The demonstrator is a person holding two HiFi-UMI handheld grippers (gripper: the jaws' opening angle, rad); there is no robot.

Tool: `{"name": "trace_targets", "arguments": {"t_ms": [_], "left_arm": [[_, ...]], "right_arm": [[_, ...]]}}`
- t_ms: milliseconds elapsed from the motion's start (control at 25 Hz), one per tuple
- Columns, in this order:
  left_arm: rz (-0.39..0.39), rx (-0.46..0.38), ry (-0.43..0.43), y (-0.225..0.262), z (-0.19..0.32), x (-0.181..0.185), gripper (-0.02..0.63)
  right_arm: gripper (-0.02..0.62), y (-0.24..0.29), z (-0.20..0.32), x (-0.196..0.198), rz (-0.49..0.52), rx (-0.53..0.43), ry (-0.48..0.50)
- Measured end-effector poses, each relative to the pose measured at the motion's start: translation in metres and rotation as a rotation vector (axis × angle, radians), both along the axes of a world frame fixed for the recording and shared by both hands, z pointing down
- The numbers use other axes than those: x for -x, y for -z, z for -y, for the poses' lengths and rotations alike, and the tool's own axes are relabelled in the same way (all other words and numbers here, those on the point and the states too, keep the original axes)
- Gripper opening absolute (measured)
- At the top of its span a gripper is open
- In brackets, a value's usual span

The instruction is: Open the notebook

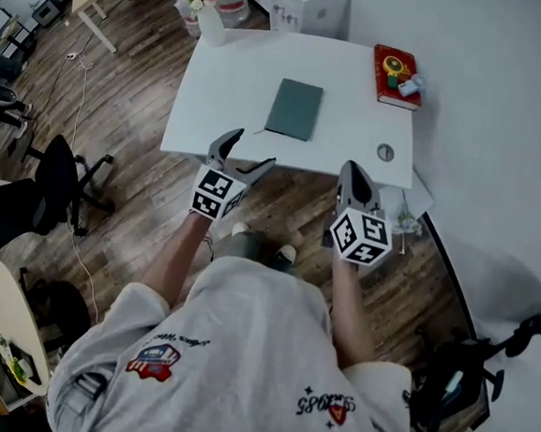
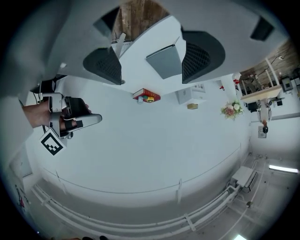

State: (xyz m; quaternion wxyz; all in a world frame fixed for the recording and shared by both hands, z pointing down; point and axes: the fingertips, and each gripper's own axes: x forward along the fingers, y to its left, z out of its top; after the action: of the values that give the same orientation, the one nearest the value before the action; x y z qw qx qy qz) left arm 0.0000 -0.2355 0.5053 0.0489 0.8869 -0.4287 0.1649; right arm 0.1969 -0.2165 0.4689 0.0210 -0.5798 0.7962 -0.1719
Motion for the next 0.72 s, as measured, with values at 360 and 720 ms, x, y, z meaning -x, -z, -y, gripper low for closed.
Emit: {"name": "trace_targets", "arguments": {"t_ms": [360, 720], "left_arm": [[0.073, -0.005, -0.045, -0.034, 0.041, -0.027, 0.383], [0.254, -0.011, -0.182, -0.085, 0.082, -0.064, 0.321]], "right_arm": [[0.000, -0.013, 0.021, -0.026, -0.011, 0.025, -0.032], [0.000, -0.030, 0.038, -0.055, -0.029, 0.081, -0.092]]}}
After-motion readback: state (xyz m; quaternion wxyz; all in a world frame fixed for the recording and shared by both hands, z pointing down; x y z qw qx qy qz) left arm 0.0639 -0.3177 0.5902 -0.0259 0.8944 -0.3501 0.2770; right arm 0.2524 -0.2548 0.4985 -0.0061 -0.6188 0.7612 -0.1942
